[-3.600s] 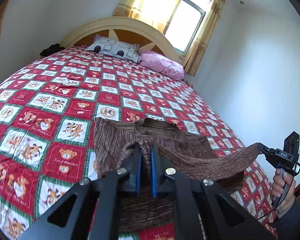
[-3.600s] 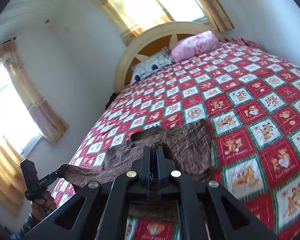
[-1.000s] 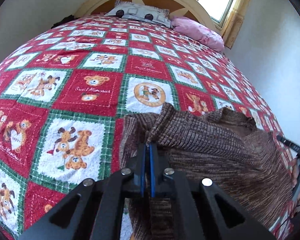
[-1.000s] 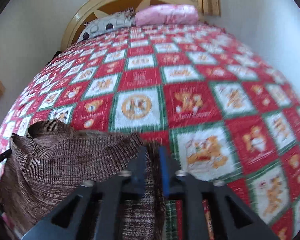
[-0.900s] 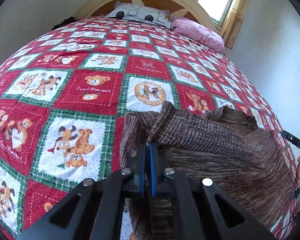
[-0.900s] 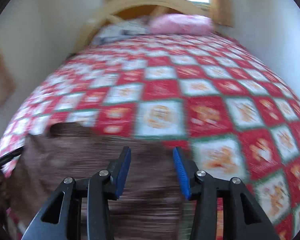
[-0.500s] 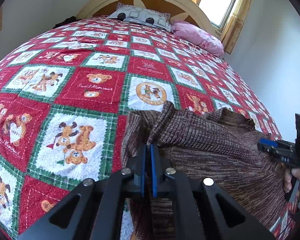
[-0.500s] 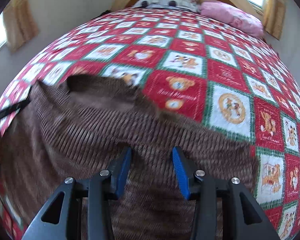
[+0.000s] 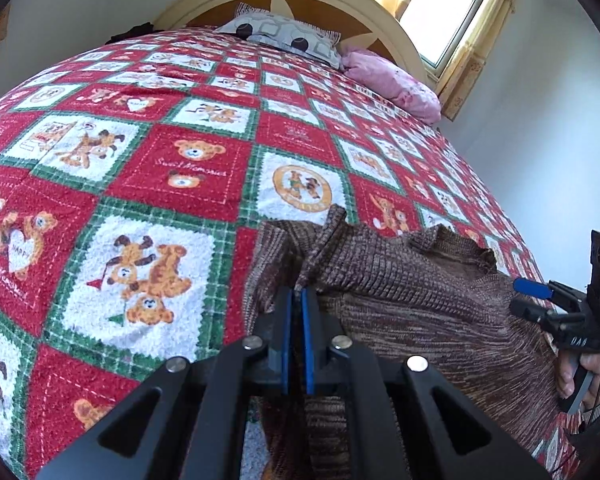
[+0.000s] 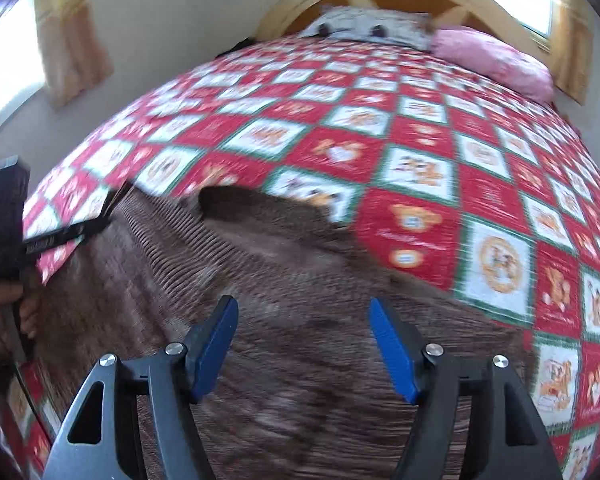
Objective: Fold small clothes
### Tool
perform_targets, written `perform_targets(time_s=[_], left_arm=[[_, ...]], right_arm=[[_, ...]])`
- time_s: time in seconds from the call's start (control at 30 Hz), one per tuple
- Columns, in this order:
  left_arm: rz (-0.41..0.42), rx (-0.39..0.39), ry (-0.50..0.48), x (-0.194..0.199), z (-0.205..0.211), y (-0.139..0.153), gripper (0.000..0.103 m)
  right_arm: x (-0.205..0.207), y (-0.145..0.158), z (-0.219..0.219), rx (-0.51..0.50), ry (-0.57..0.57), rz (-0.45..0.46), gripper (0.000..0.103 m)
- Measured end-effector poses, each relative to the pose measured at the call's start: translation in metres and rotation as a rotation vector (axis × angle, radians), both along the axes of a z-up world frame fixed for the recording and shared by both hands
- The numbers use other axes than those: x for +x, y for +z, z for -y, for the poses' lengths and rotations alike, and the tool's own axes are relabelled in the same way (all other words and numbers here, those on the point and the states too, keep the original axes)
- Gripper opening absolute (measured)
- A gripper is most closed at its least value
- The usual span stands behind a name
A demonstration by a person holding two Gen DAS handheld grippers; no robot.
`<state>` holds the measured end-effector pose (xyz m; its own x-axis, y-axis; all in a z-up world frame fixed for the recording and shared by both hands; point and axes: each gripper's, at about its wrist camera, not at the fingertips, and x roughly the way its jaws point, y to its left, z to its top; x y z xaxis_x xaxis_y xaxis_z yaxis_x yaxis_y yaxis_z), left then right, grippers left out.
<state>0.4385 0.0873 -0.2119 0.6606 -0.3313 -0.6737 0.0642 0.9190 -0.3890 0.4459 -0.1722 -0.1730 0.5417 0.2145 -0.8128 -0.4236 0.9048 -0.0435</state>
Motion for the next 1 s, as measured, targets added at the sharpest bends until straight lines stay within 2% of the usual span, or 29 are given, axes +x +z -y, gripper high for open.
perform_targets(time_s=[0.03, 0.07, 0.1, 0.23, 0.33, 0.43, 0.5, 0.6, 0.7, 0.77, 0.9, 0.97, 1.0], left_arm=[[0.0, 0.0, 0.0, 0.0, 0.0, 0.0, 0.009], [0.001, -0.002, 0.0, 0.0, 0.0, 0.0, 0.009], [0.001, -0.003, 0.0, -0.001, 0.0, 0.0, 0.009], [0.017, -0.007, 0.012, -0.008, -0.003, 0.003, 0.009], [0.025, -0.027, 0.044, -0.026, -0.009, 0.006, 0.012], [0.051, -0.089, 0.053, -0.059, -0.017, 0.012, 0.012], [0.079, -0.098, 0.051, -0.082, -0.019, 0.016, 0.013], [0.072, -0.041, 0.029, -0.103, -0.008, 0.017, 0.022], [0.042, 0.043, 0.008, -0.109, 0.007, 0.015, 0.027], [0.029, 0.081, -0.004, -0.112, 0.014, 0.013, 0.038], [0.022, 0.129, -0.025, -0.112, 0.022, 0.008, 0.054], [0.003, 0.134, -0.025, -0.111, 0.023, 0.005, 0.055], [0.005, 0.135, -0.028, -0.111, 0.023, 0.005, 0.057]], right_arm=[[0.0, -0.007, -0.008, -0.02, 0.019, -0.016, 0.067], [0.006, -0.018, -0.014, -0.081, 0.0, -0.03, 0.062], [0.01, -0.022, -0.015, -0.103, -0.03, -0.024, 0.062], [0.034, -0.021, 0.002, -0.16, -0.226, 0.028, 0.062], [0.022, -0.004, 0.022, -0.011, -0.267, 0.007, 0.062], [-0.014, 0.016, 0.035, 0.041, -0.232, 0.038, 0.062], [-0.048, 0.026, 0.045, 0.068, -0.189, 0.052, 0.062], [-0.081, 0.023, 0.053, 0.086, -0.146, 0.033, 0.062], [-0.096, -0.003, 0.061, 0.03, -0.156, -0.028, 0.062], [-0.103, -0.017, 0.069, 0.017, -0.19, -0.037, 0.062], [-0.106, 0.001, 0.062, 0.089, -0.201, 0.018, 0.062], [-0.099, 0.01, 0.049, 0.145, -0.17, 0.04, 0.062], [-0.092, 0.01, 0.04, 0.177, -0.148, 0.016, 0.062]])
